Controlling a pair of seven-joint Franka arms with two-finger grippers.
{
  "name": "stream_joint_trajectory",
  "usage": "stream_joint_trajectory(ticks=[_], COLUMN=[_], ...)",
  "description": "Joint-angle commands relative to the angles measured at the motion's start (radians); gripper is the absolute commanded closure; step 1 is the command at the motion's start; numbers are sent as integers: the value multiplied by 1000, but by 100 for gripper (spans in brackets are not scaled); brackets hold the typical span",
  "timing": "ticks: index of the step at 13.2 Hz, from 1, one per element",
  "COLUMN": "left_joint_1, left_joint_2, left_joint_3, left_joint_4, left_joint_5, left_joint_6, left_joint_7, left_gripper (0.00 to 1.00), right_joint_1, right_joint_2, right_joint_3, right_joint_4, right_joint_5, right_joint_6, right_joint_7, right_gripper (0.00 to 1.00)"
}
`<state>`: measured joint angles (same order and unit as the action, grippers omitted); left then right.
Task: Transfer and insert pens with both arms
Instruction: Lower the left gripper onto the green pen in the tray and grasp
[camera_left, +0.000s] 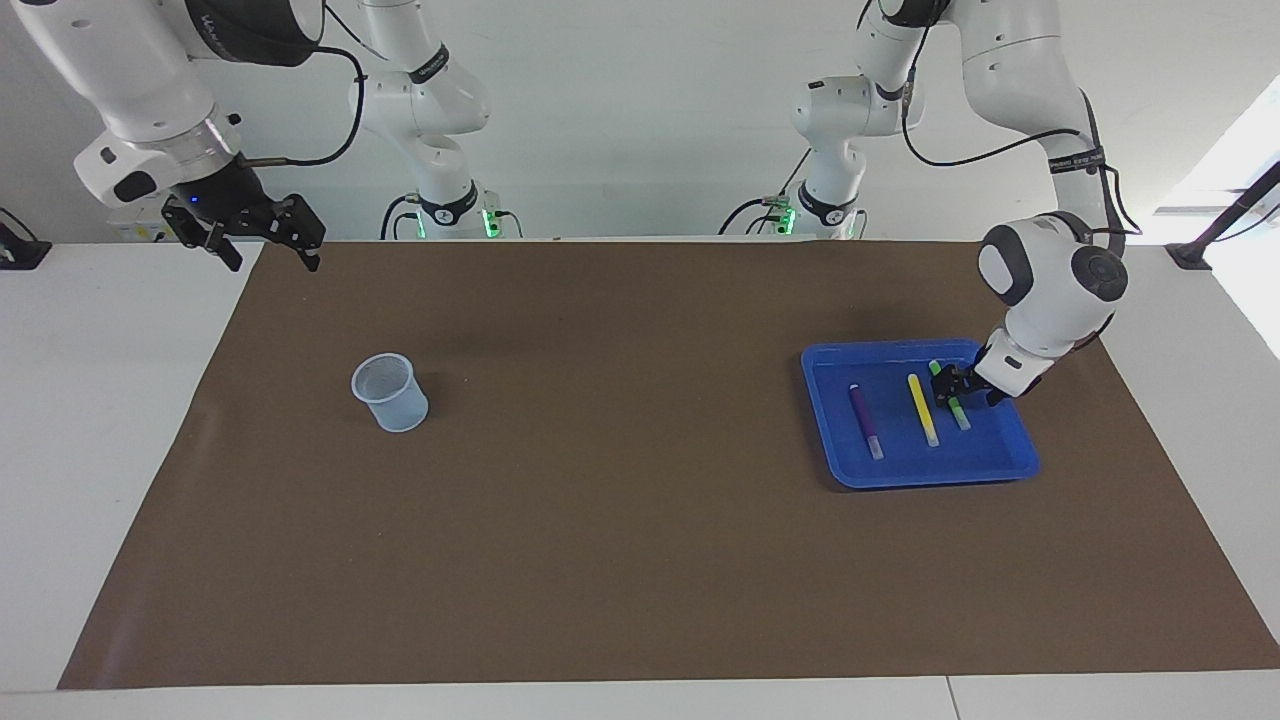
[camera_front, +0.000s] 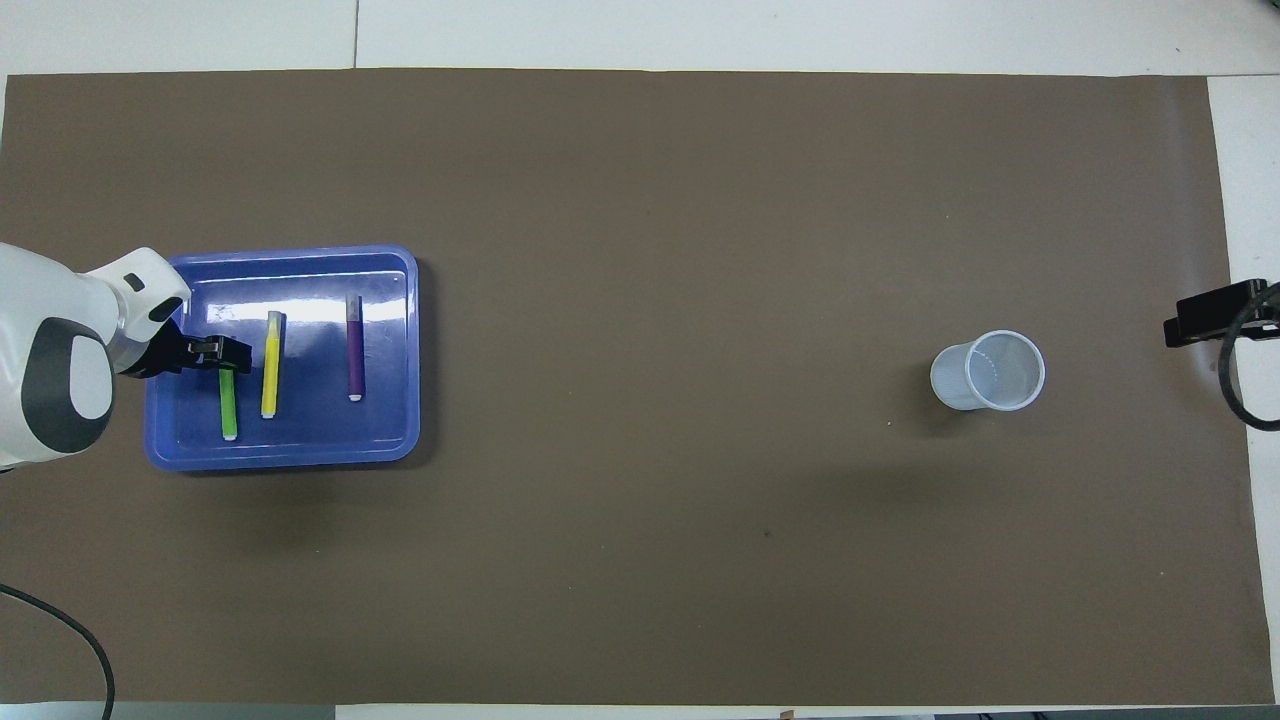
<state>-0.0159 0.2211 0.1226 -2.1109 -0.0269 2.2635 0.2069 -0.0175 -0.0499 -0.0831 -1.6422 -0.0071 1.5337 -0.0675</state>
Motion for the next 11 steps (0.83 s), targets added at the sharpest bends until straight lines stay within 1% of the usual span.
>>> stream_joint_trajectory(ticks=[1,2,4,5,7,9,11], left_joint_1=[8,8,4,5,7,7,7], left_joint_2=[9,9,12,15,24,24,26], left_joint_3=[-1,-3,-1,-3,-1,-1,-1], left_joint_4=[-11,-11,-11,-11,-11,-9,-5], left_joint_5=[-11,-11,-11,-11,-11,-11,-11], left_joint_6=[22,19,19,22,28,27,22], left_joint_7=[23,23,23,25,26,26,26], left_gripper=[15,17,22,26,32,43,61], right_joint_1=[-9,-9,-9,-9,-9,-9,-9], right_joint_2=[-8,-8,-8,-8,-8,-8,-8], right_joint_3=[6,6,6,6,6,6,6], right_joint_4=[-10,-10,-10,-10,-10,-10,-10], right_joint_5=[-2,-2,-2,-2,-2,-2,-2], right_joint_6=[-3,-3,-3,-3,-3,-3,-3], right_joint_7=[6,6,8,6,6,8,8], right_gripper=[0,0,0,0,0,0,0])
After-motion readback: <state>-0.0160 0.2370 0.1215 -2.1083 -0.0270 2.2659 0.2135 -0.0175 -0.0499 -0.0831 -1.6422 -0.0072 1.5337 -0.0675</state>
